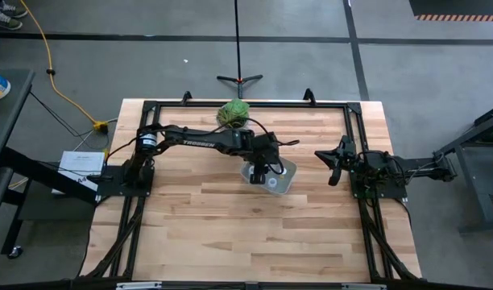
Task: Pick and place pill bottles into a basket
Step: Put the transparent pill bottle into the white bin
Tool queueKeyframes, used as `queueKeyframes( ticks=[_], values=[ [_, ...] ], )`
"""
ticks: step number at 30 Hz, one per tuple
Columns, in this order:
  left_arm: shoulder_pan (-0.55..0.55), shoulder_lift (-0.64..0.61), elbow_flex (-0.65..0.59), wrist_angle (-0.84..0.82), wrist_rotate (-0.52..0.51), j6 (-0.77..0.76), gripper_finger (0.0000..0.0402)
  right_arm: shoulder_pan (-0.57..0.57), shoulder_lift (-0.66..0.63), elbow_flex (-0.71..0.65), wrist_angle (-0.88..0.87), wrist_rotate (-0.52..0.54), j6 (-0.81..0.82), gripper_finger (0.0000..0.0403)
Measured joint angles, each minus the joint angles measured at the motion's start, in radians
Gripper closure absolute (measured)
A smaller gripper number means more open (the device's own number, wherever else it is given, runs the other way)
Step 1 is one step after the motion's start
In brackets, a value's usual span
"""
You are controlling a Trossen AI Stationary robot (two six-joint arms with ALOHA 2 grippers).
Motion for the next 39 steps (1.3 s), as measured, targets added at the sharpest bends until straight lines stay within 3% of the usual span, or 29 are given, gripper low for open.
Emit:
queueKeyframes(
  ticks=[39],
  values=[
    [0.000, 0.061, 0.000, 0.003, 0.030, 0.032, 0.0206, 0.000, 0.000, 0.000, -0.001, -0.001, 0.000, 0.0399]
  ],
)
